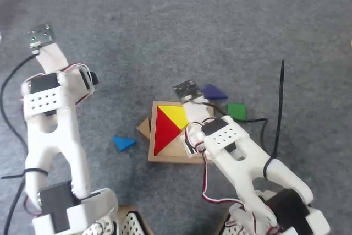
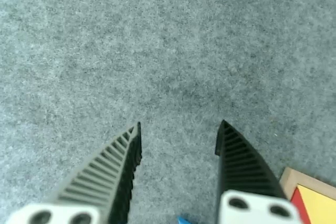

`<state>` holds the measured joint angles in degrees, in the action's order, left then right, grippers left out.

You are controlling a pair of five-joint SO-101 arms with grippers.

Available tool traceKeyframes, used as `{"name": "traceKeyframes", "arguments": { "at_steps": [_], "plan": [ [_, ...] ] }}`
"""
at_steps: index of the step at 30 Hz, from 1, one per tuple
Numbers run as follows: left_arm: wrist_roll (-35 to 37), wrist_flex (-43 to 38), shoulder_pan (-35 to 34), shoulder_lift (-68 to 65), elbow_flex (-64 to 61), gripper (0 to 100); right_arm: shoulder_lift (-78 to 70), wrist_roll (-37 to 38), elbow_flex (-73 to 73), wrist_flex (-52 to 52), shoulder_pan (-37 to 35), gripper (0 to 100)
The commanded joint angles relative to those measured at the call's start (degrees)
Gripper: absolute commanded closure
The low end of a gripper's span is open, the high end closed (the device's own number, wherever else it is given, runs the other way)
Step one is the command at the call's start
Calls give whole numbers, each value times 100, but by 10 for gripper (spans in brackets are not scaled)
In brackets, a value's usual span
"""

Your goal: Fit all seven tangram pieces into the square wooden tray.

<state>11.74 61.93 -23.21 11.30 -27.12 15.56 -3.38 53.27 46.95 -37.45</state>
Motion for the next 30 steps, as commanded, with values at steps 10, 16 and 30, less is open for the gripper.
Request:
{"name": "traceKeyframes", "arguments": {
  "at_steps": [10, 16, 30],
  "plan": [
    [-44, -88, -35, 97, 31, 772, 163, 149, -281, -330, -435, 714],
    [-44, -88, -35, 97, 31, 772, 242, 176, -308, -321, -593, 714],
    [-44, -70, -35, 97, 31, 772, 163, 281, -281, -330, -655, 717]
  ]
}}
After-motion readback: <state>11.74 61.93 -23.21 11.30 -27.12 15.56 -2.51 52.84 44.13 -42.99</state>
